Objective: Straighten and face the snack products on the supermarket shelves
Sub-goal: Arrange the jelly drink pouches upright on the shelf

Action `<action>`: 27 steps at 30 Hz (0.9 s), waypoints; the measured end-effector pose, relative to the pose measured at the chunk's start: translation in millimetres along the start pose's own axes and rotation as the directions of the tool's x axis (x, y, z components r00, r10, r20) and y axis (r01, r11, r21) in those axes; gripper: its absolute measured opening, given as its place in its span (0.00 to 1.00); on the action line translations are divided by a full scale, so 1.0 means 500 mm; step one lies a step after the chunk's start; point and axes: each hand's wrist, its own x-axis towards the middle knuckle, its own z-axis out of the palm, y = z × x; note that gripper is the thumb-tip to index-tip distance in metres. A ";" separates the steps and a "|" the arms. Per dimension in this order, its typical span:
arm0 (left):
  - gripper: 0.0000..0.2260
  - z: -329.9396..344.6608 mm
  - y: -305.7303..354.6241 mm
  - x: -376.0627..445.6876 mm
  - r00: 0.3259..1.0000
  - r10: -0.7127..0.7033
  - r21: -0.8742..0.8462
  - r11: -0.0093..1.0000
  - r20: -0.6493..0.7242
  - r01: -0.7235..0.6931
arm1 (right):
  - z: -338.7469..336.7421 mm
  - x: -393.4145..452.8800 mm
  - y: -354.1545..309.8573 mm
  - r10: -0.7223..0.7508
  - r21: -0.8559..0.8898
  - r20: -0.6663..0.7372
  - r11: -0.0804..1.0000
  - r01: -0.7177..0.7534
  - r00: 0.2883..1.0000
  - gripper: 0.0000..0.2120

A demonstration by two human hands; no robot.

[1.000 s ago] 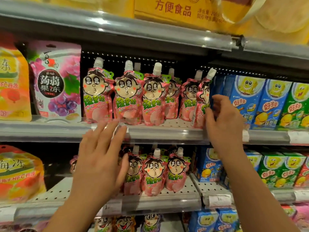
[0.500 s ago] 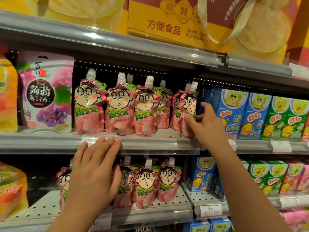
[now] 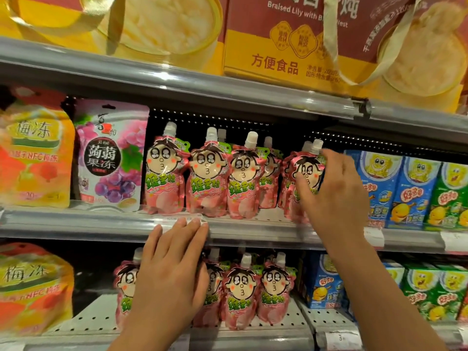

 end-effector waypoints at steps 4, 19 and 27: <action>0.26 -0.001 0.002 0.002 1.000 -0.001 -0.016 1.000 -0.023 0.001 | -0.018 0.088 -0.083 -0.169 0.349 0.143 0.931 0.110 0.975 0.23; 0.28 -0.013 -0.004 -0.002 1.000 0.025 -0.015 1.000 0.018 -0.025 | 0.013 0.222 -0.079 -0.178 0.258 0.598 0.966 0.022 0.782 0.10; 0.27 -0.007 0.000 -0.004 1.000 -0.002 -0.028 1.000 0.024 0.002 | 0.006 0.204 -0.046 -0.184 0.184 0.583 0.979 0.093 0.791 0.15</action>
